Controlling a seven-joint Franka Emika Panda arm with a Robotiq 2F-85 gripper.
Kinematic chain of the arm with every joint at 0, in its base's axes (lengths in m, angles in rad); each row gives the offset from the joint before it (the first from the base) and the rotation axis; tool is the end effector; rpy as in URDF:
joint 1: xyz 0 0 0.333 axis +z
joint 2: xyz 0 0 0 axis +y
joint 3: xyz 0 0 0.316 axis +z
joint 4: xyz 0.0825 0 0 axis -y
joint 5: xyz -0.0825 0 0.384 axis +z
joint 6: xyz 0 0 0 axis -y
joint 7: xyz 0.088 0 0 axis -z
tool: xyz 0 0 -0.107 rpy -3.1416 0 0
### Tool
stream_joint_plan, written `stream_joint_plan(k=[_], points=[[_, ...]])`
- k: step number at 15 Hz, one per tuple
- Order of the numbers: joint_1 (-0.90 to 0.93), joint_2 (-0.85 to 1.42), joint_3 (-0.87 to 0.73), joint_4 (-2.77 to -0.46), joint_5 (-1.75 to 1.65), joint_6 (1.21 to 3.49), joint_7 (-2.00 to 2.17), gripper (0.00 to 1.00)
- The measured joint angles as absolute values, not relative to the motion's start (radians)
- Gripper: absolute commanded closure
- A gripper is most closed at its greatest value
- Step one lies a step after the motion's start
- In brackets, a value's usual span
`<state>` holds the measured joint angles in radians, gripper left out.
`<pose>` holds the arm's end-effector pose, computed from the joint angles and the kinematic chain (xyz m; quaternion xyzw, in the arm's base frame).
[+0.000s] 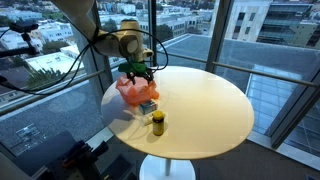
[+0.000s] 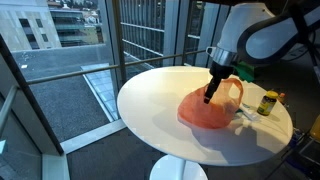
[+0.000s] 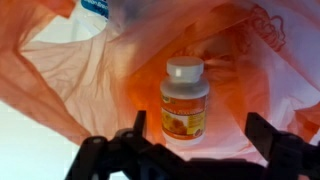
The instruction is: Remove the bottle from the plastic bag and put it on the table
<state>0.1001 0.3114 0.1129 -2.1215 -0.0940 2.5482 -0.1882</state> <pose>0.5744 0.1243 0.2756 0.9709 0.2318 0.0592 0.0107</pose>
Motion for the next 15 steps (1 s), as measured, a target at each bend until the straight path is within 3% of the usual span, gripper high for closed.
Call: stream_joint_plan(k=[11, 13, 15], points=[[0.102, 0.431, 0.106, -2.073, -0.096, 2.616, -0.188, 0.00], [0.103, 0.443, 0.102, -2.065, -0.097, 2.616, -0.187, 0.26], [0.106, 0.449, 0.098, -2.062, -0.100, 2.616, -0.186, 0.42]])
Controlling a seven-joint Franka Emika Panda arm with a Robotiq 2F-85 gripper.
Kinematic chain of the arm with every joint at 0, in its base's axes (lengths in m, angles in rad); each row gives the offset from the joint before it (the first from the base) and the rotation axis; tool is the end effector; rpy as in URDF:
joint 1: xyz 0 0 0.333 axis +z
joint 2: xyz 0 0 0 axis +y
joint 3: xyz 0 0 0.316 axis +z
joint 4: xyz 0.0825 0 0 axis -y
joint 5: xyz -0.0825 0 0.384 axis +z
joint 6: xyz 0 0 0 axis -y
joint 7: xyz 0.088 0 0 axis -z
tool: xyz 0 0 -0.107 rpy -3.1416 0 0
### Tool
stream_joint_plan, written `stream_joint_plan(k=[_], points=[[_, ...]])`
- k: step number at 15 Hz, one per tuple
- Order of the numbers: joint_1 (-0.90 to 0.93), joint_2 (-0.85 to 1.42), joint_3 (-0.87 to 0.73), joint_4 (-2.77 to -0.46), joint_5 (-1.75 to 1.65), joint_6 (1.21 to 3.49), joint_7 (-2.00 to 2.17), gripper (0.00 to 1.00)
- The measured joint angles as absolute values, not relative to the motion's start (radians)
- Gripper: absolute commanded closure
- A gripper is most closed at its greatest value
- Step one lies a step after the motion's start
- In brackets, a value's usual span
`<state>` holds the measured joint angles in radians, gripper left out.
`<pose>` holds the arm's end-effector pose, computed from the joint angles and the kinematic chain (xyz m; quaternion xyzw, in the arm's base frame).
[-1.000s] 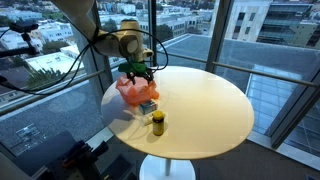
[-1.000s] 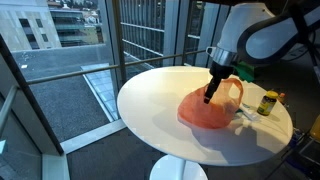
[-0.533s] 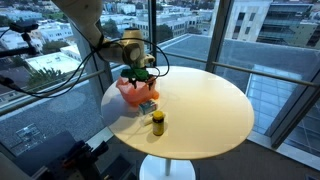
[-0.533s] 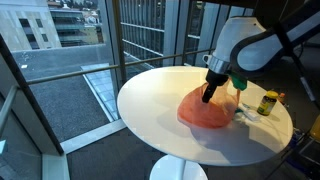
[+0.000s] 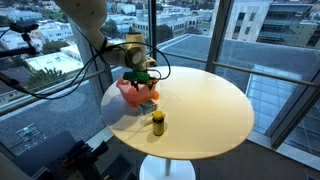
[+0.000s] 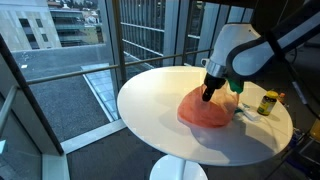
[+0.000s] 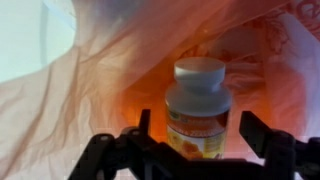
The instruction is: Remove the bottle from the plastic bag and put it on the table
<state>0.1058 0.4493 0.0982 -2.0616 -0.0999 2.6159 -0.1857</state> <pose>0.5908 0.1233 0.2244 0.9721 0.2283 0.0543 0.0059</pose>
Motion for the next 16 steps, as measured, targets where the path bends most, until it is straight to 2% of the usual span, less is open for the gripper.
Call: stream_joint_plan(k=[3, 16], points=[[0.108, 0.450, 0.094, -2.060, -0.110, 2.616, -0.180, 0.64], [0.147, 0.391, 0.074, -2.066, -0.146, 2.604, -0.121, 0.64]])
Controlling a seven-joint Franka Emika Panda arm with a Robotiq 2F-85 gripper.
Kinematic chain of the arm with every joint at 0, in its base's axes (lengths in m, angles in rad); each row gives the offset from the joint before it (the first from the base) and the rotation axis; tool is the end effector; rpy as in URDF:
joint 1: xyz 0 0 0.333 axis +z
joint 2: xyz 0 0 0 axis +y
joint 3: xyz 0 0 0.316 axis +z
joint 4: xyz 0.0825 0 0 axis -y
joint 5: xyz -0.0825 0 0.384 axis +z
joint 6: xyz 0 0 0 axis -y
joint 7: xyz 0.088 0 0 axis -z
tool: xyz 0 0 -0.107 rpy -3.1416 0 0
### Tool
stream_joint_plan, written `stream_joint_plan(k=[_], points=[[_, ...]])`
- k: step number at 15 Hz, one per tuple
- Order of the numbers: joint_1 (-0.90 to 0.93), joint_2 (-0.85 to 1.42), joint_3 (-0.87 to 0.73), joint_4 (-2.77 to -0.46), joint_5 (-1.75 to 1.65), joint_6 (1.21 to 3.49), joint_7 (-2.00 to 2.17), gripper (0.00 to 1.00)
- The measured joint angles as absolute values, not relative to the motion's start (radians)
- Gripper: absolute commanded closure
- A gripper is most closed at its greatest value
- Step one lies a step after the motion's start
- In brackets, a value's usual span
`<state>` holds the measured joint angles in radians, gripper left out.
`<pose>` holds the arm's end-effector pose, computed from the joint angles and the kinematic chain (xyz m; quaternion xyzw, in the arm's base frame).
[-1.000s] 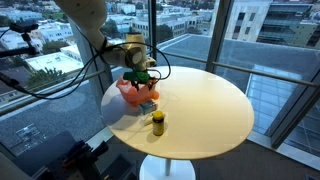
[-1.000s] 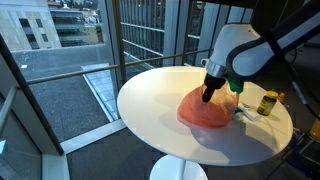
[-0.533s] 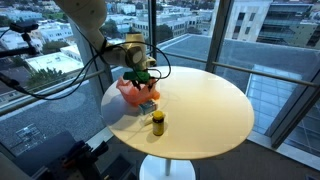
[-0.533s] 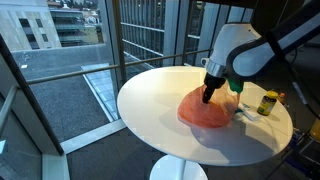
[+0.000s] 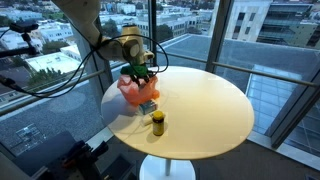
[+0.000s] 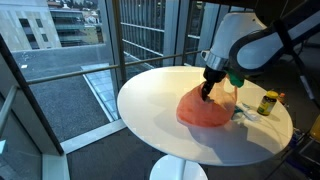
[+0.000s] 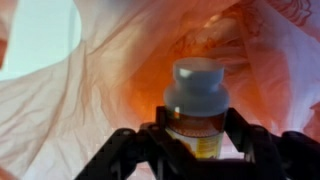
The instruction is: Remove the bottle from the plastic bag and put it on the table
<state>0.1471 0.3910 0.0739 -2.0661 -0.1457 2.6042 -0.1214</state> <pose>0.5909 0.1346 0.2560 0.9712 0.2245 0.0758 0.0242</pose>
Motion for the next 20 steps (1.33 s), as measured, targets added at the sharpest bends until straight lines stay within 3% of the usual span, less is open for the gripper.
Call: stream_joint_plan(k=[20], points=[[0.125, 0.125, 0.106, -2.156, -0.055, 2.364, -0.122, 0.64]])
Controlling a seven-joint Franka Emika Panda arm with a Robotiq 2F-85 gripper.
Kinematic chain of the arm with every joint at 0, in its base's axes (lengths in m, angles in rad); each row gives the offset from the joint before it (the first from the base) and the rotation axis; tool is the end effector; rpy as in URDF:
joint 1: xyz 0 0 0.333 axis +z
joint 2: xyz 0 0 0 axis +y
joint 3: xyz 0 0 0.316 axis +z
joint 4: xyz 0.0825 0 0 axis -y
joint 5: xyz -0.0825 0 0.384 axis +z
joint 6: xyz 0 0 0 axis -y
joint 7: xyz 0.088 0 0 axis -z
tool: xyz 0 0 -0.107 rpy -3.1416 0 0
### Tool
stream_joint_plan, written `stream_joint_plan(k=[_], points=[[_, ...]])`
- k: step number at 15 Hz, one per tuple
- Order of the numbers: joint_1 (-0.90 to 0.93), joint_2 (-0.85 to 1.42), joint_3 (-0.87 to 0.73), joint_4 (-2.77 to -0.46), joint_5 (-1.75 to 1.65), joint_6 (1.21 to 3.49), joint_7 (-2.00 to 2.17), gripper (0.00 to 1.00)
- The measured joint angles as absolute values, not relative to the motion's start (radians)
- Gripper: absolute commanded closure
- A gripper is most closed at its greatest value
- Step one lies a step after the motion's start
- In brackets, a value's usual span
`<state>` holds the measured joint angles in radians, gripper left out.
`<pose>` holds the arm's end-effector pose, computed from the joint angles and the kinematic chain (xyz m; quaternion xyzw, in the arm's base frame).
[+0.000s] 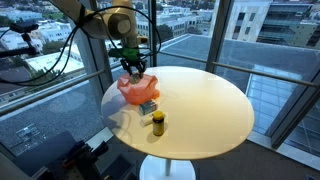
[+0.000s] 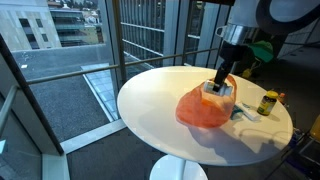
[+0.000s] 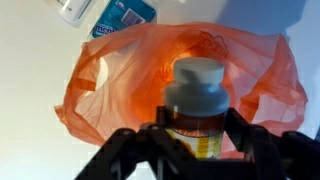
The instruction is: Remove the bottle from the plastic bag and put it on the table
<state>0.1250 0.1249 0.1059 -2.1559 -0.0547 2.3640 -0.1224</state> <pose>0.5482 0.1275 0.3496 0.9802 0.1932 0.0427 0.0111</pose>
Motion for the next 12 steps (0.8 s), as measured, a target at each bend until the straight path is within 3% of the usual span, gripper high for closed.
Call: stream_joint_plan(k=[12], points=[[0.015, 0.020, 0.008, -2.188, -0.043, 2.356, -0.077, 0.64]])
